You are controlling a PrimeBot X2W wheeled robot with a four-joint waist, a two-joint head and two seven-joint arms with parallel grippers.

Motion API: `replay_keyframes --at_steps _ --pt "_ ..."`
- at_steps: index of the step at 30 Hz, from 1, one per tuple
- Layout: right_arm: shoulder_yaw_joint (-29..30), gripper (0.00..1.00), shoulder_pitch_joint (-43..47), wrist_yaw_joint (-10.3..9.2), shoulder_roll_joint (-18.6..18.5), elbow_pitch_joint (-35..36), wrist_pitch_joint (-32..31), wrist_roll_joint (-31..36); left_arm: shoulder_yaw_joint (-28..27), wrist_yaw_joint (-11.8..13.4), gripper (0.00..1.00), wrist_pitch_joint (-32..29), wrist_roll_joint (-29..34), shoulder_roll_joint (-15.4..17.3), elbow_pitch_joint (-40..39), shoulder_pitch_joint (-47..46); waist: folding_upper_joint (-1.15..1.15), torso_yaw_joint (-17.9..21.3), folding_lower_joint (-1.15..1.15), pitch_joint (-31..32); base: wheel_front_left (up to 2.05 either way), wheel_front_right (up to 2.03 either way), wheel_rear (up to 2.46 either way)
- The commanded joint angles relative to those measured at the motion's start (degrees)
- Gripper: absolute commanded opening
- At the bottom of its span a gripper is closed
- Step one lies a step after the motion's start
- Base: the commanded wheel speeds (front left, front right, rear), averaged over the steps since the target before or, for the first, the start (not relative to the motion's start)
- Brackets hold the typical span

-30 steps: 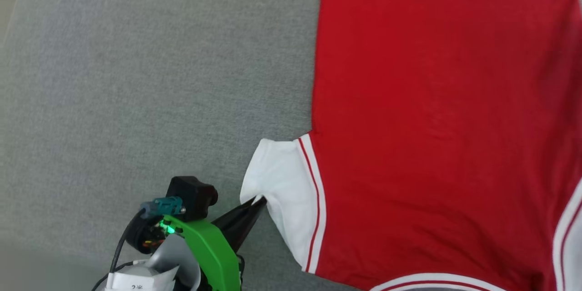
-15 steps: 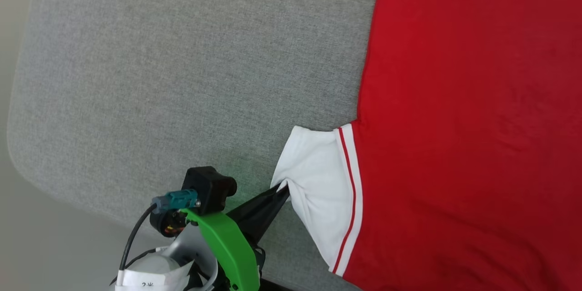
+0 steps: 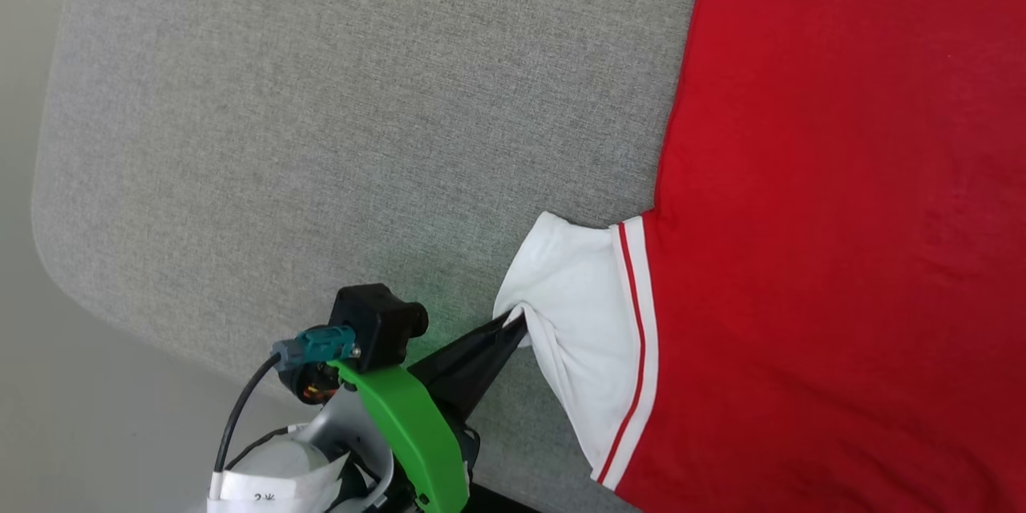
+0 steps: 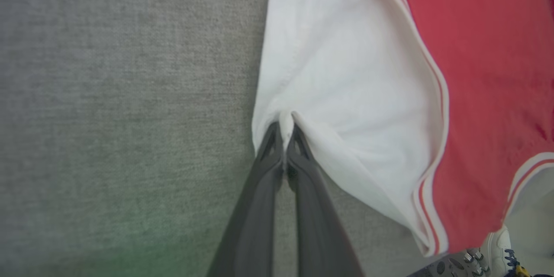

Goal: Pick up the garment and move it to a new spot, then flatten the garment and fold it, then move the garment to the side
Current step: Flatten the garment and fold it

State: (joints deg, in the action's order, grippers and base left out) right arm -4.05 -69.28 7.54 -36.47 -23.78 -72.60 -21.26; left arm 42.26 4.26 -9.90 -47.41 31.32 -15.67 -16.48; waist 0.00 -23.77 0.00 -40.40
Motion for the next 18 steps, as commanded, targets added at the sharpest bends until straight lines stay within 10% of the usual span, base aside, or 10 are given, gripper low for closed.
replay_keyframes --at_steps 1,18 --pt "-1.1 0.00 3.4 -0.05 0.4 -1.7 -0.6 -0.3 -0.2 0.2 0.00 0.0 0.5 -0.1 1.3 -0.9 0.00 0.2 0.00 0.4 0.00 0.00 0.00" --pt "-0.1 0.00 19.7 -0.05 -0.4 -2.3 7.3 -4.8 -2.5 1.6 0.00 1.7 -1.3 1.2 3.9 1.0 0.00 8.1 0.00 13.2 0.00 0.00 0.00"
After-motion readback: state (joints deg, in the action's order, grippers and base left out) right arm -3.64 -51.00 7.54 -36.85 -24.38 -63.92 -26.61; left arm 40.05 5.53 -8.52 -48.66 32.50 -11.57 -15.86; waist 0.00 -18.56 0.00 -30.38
